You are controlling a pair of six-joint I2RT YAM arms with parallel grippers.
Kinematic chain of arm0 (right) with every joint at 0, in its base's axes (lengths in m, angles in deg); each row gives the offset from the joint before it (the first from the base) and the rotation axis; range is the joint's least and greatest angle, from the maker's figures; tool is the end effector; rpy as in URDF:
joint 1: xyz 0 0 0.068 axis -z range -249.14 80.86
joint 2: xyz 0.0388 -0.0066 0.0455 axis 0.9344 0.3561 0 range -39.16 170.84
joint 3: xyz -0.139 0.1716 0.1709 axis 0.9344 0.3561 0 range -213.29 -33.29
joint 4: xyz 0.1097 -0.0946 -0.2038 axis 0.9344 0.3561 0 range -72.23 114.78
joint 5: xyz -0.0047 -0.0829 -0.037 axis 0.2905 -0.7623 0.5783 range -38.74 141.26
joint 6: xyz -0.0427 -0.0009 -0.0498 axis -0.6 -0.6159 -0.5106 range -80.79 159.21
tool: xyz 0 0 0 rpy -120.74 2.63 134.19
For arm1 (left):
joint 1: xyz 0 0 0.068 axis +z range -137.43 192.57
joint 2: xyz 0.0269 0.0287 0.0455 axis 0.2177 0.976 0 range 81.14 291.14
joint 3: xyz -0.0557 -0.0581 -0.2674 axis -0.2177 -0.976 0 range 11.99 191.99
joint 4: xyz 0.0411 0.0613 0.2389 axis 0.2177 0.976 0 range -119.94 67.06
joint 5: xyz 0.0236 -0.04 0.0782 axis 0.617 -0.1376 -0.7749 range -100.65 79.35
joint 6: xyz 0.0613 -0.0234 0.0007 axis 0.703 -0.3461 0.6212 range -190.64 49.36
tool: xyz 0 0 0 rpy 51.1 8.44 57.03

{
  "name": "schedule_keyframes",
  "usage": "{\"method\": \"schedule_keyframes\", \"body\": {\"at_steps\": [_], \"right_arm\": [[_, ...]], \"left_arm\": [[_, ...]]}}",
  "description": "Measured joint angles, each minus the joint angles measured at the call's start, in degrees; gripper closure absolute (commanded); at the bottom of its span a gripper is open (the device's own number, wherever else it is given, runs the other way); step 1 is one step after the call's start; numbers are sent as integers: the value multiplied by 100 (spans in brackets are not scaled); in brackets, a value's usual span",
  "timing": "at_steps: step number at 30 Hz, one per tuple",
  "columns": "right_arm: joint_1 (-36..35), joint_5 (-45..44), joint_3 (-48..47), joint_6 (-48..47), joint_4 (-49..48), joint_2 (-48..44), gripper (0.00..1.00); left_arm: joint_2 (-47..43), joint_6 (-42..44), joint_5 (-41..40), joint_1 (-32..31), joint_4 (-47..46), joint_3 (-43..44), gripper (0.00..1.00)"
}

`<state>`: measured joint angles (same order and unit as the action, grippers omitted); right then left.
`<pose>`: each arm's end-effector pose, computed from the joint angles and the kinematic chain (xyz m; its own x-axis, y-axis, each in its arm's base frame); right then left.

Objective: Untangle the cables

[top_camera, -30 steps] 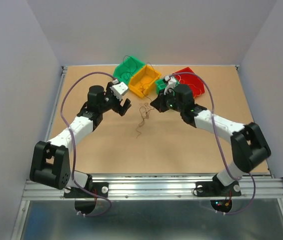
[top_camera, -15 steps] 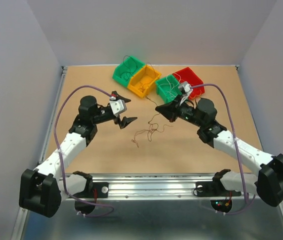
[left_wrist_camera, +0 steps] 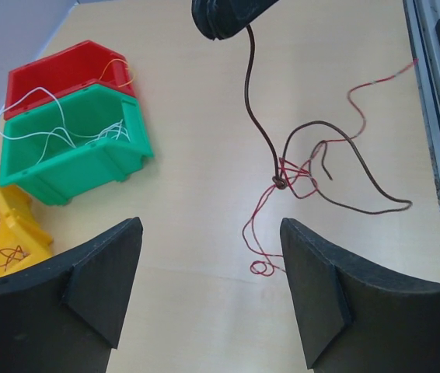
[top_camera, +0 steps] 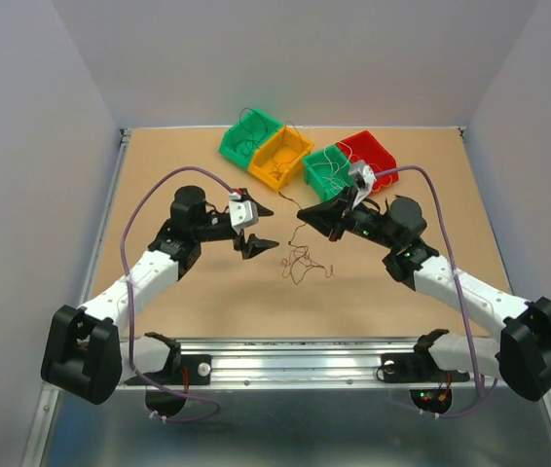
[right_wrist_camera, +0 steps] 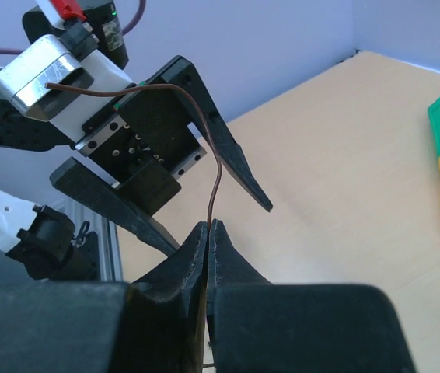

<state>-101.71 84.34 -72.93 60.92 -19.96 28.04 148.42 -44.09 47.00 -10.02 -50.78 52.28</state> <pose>0.2078 0.1663 0.3292 -0.1960 0.2426 -0.9501 -0.8948 0.3521 0.2745 0.2152 -0.1369 0.3001 0.3498 0.1134 -0.9299 0.9219 0.1348 0.3633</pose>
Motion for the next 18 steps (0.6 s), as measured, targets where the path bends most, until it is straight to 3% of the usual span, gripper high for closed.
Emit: {"method": "schedule_keyframes", "body": {"at_steps": [6, 10, 16, 18], "right_arm": [[-122, 63, 0, 44, -140, 153, 100], [-205, 103, 0, 57, -225, 247, 99], [-328, 125, 0, 57, -341, 402, 99], [-363, 125, 0, 55, -350, 450, 99]], "left_arm": [[234, -92, 52, -157, 2, 122, 21], [284, -133, 103, -234, 4, 181, 38], [369, -122, 151, -348, 63, 249, 47], [444, -81, 153, -389, 136, 313, 63]]}}
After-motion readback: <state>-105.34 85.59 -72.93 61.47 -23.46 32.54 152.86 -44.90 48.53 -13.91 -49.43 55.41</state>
